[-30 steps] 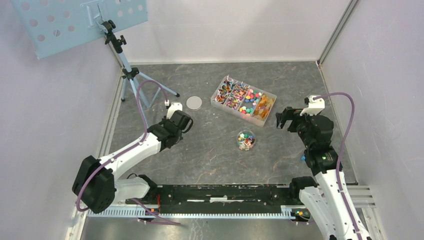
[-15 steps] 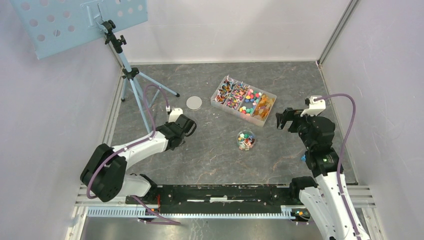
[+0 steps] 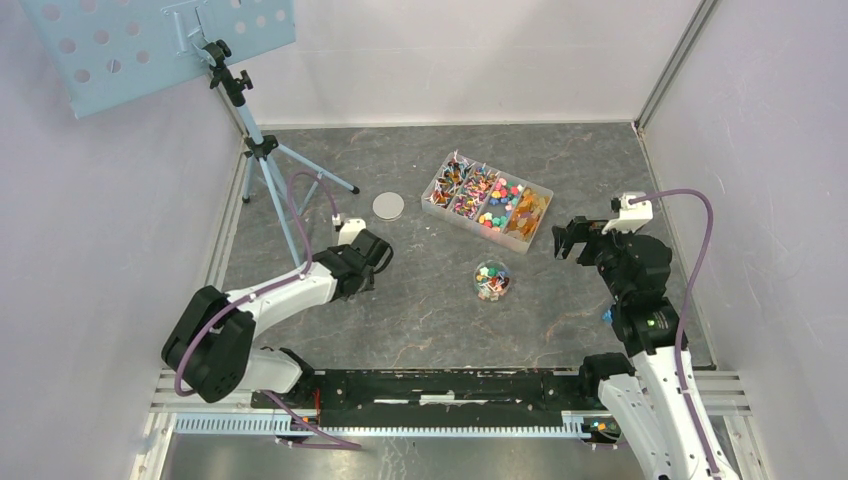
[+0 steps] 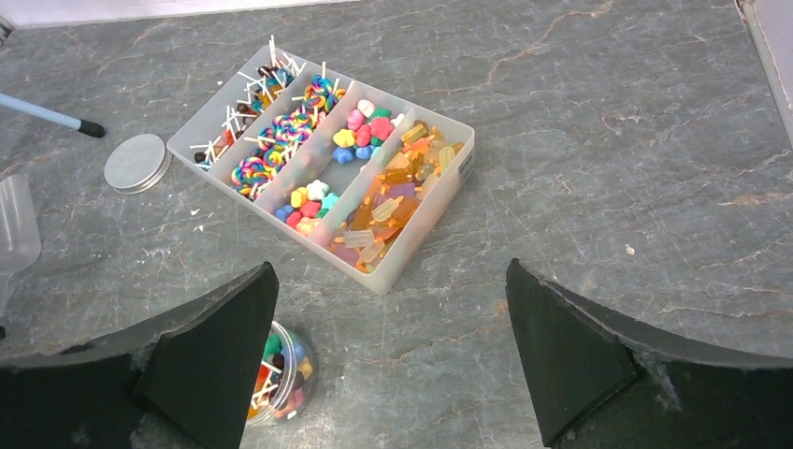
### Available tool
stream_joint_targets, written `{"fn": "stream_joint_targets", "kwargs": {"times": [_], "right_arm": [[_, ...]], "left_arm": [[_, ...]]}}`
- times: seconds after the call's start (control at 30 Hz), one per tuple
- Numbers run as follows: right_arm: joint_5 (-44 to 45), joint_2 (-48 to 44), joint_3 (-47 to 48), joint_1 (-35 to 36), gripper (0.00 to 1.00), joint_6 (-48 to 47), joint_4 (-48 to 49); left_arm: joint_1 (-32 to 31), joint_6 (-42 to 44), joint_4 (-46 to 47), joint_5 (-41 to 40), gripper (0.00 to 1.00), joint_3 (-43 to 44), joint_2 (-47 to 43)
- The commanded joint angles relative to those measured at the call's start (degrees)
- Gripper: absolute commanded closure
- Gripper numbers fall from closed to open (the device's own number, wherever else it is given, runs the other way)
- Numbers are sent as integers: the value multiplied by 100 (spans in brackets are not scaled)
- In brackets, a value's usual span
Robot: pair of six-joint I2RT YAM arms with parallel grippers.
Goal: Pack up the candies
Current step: Place the spatula at the center of the board, then pick up the bottle lid at the center of the board.
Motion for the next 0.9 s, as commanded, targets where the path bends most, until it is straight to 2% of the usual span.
{"fn": "stream_joint_targets", "kwargs": {"times": [0.0, 0.1, 0.17, 0.37, 0.57, 0.67, 0.87], "right_arm": [[8, -81, 186, -22, 2, 49, 130], [-126, -35, 150, -26, 2, 153, -7], [-313, -49, 65, -22, 2, 241, -53], [-906, -234, -338, -22, 2, 263, 134], [-1260, -234, -540, -20, 2, 351, 141], [-1254, -285, -537, -26, 2, 302, 79], [-1020, -182, -424, -22, 2, 367, 38]], "left_arm": [[24, -286, -125, 29, 35, 283, -346], [27, -20, -400, 70, 18, 686, -494], [28, 214, -510, 49, 0, 967, -591], [65, 1213, -107, 274, 0, 1677, -356], [466, 1849, -144, 1046, 0, 2938, 969], [646, 2116, 139, 1342, 0, 3388, 1513], [1061, 2238, 71, 1886, 1, 4544, 2920]]}}
